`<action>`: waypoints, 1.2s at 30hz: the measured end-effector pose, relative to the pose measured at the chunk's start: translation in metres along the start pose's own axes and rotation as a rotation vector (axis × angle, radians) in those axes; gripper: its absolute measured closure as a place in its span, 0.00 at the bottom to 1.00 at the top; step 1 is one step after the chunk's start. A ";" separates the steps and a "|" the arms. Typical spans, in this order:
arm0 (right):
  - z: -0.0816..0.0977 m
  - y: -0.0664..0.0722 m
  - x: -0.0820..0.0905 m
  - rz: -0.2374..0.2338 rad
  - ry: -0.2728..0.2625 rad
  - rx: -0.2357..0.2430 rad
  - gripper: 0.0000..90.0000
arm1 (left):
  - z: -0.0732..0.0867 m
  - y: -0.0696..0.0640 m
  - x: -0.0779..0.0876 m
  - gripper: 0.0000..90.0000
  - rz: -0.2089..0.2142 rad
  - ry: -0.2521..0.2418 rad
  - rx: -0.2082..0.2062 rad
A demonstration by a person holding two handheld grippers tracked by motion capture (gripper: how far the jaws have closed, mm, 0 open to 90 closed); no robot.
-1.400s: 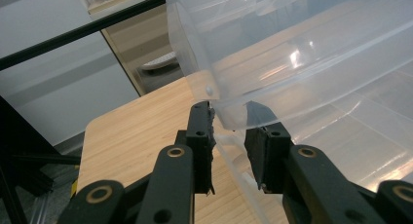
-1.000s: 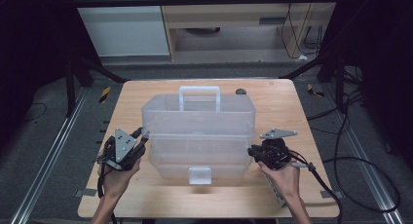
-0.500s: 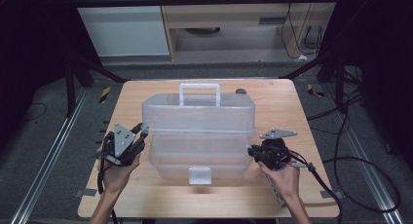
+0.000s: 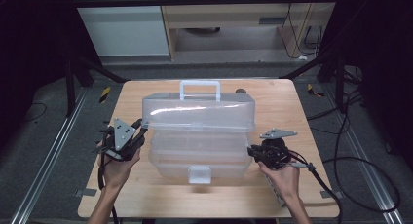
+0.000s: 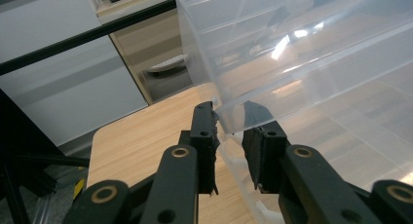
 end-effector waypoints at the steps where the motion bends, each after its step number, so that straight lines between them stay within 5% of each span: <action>1: 0.000 0.000 0.000 -0.002 0.001 -0.004 0.85 | -0.001 0.001 0.000 0.82 -0.001 0.001 -0.001; 36: -0.001 -0.003 0.000 0.015 0.001 0.010 0.86 | -0.020 0.008 -0.013 0.85 -0.042 -0.014 0.025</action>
Point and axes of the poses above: each handheld gripper's, and its own axes: x roughly backward along the jaws, z roughly out of its underside, y roughly to its left, the point moved 7 cm from there along -x, roughly forward along the jaws, and after that the axes turned 1 degree about z, right-handed, at the moved point
